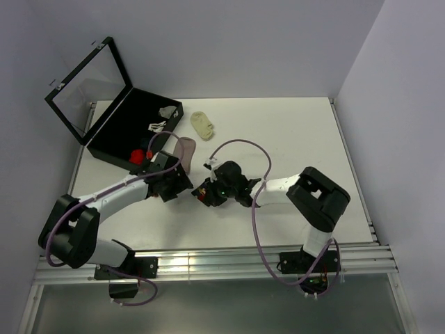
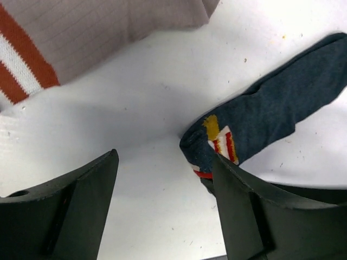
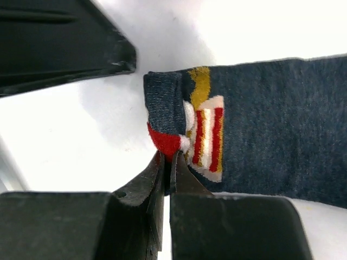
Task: Roll the socks
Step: Roll the sock at the center of the board.
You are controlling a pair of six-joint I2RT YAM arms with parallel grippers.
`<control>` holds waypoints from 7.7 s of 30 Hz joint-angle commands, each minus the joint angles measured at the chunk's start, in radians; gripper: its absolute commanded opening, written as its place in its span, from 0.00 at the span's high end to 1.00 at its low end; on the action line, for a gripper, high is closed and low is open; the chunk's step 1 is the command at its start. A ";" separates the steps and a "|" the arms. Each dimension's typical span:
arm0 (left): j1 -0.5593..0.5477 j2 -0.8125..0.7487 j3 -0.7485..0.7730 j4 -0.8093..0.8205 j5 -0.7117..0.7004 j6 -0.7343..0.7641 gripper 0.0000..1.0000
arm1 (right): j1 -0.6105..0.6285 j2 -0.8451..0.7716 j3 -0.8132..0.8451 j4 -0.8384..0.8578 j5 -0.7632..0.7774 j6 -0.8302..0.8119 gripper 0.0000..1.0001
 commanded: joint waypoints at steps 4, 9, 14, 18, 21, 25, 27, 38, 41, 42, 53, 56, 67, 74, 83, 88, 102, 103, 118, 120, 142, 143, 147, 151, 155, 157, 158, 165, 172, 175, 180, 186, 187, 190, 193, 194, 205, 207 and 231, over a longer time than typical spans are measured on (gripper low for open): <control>-0.001 -0.067 -0.054 0.042 0.034 -0.029 0.25 | -0.138 0.087 -0.082 0.161 -0.422 0.284 1.00; -0.006 -0.055 -0.080 0.079 0.074 -0.032 0.26 | -0.204 0.166 -0.088 0.274 -0.554 0.451 1.00; -0.023 -0.034 -0.097 0.119 0.097 -0.044 0.28 | -0.237 0.236 -0.061 0.270 -0.612 0.507 1.00; -0.034 -0.014 -0.100 0.153 0.093 -0.047 0.31 | -0.247 0.284 -0.058 0.293 -0.640 0.560 1.00; -0.035 0.008 -0.094 0.171 0.087 -0.041 0.37 | -0.255 0.305 -0.065 0.328 -0.652 0.591 1.00; -0.035 0.032 -0.096 0.196 0.085 -0.041 0.46 | -0.266 0.312 -0.072 0.351 -0.655 0.606 1.00; -0.035 0.054 -0.097 0.211 0.091 -0.043 0.48 | -0.269 0.312 -0.070 0.337 -0.651 0.600 1.00; -0.035 0.159 -0.065 0.213 0.088 -0.027 0.60 | -0.271 0.312 -0.032 0.241 -0.625 0.548 0.99; -0.035 0.190 -0.059 0.199 0.091 -0.027 0.64 | -0.271 0.302 -0.015 0.195 -0.605 0.516 0.98; -0.035 0.196 -0.061 0.196 0.090 -0.029 0.64 | -0.271 0.290 -0.010 0.179 -0.597 0.505 0.97; -0.035 0.247 0.027 0.052 0.059 0.015 0.86 | -0.212 0.050 0.017 -0.094 -0.314 0.222 0.64; -0.037 0.253 0.054 0.024 0.059 0.028 0.86 | -0.154 -0.042 0.022 -0.167 -0.110 0.136 0.58; -0.060 0.275 0.137 -0.040 0.059 0.055 0.86 | 0.122 -0.161 0.091 -0.243 0.410 -0.108 0.55; -0.069 0.279 0.137 -0.044 0.059 0.051 0.86 | 0.225 -0.064 0.142 -0.243 0.513 -0.182 0.54; -0.069 0.278 0.142 -0.048 0.059 0.048 0.86 | 0.266 0.042 0.163 -0.236 0.575 -0.199 0.58; -0.069 0.270 0.134 -0.054 0.059 0.051 0.87 | 0.268 0.066 0.120 -0.236 0.674 -0.164 0.60; -0.067 0.169 0.107 -0.059 0.016 -0.029 0.63 | 0.251 0.054 -0.030 -0.166 0.529 -0.055 1.00; -0.067 0.157 0.098 -0.056 0.013 -0.037 0.59 | 0.230 0.022 -0.060 -0.148 0.482 -0.044 1.00; -0.069 -0.021 -0.039 0.130 0.076 -0.086 0.23 | -0.141 0.019 -0.246 0.302 -0.415 0.281 1.00; -0.078 -0.015 -0.044 0.144 0.079 -0.083 0.24 | -0.184 0.064 -0.252 0.392 -0.482 0.356 1.00; -0.118 0.184 -0.028 0.138 0.085 -0.086 0.67 | -0.272 0.178 -0.211 0.357 -0.559 0.442 1.00; -0.118 0.190 -0.024 0.128 0.085 -0.081 0.73 | -0.272 0.166 -0.204 0.293 -0.527 0.401 1.00; -0.120 0.209 0.010 0.090 0.070 -0.063 0.79 | -0.269 0.065 -0.168 0.156 -0.446 0.309 0.89; -0.121 0.216 0.050 0.036 0.059 -0.032 0.85 | -0.248 -0.027 -0.131 0.021 -0.352 0.214 0.64; -0.123 0.230 0.091 -0.011 0.029 -0.004 0.85 | -0.185 -0.160 -0.095 -0.139 -0.174 0.100 0.59; -0.124 0.236 0.111 -0.022 0.028 0.011 0.85 | -0.125 -0.214 -0.084 -0.175 -0.005 0.054 0.58; -0.126 0.244 0.117 -0.025 0.030 0.016 0.85 | -0.097 -0.266 -0.084 -0.202 0.060 0.036 0.57; -0.132 0.265 0.159 -0.051 0.022 0.043 0.85 | 0.127 -0.313 -0.023 -0.267 0.441 -0.101 0.55; -0.132 0.287 0.185 -0.056 0.028 0.062 0.85 | 0.248 -0.186 0.060 -0.269 0.572 -0.188 0.54; -0.132 0.288 0.193 -0.059 0.025 0.068 0.85 | 0.279 -0.126 0.079 -0.269 0.610 -0.205 0.55; -0.133 0.295 0.200 -0.067 0.028 0.075 0.85 | 0.299 -0.035 0.079 -0.253 0.642 -0.201 0.58; -0.133 0.281 0.199 -0.063 0.027 0.086 0.85 | 0.297 0.036 0.070 -0.258 0.662 -0.176 0.92; -0.133 0.276 0.197 -0.065 0.024 0.088 0.84 | 0.297 0.028 0.064 -0.255 0.620 -0.168 1.00; -0.133 0.255 0.200 -0.065 0.001 0.101 0.77 | 0.285 -0.007 0.039 -0.235 0.528 -0.144 1.00; -0.133 0.227 0.212 -0.073 -0.041 0.120 0.64 | 0.245 -0.036 0.022 -0.226 0.383 -0.106 1.00; -0.133 0.209 0.222 -0.080 -0.051 0.126 0.62 | 0.230 -0.047 0.005 -0.209 0.339 -0.095 1.00; -0.132 0.037 0.173 -0.085 -0.170 0.097 0.28 | -0.051 -0.095 -0.095 -0.016 -0.267 0.109 1.00; -0.132 0.009 0.148 -0.085 -0.164 0.088 0.25 | -0.097 -0.075 -0.104 0.036 -0.327 0.143 1.00; -0.150 0.072 -0.028 0.180 -0.021 -0.030 0.31 | -0.284 0.223 -0.159 0.418 -0.642 0.517 1.00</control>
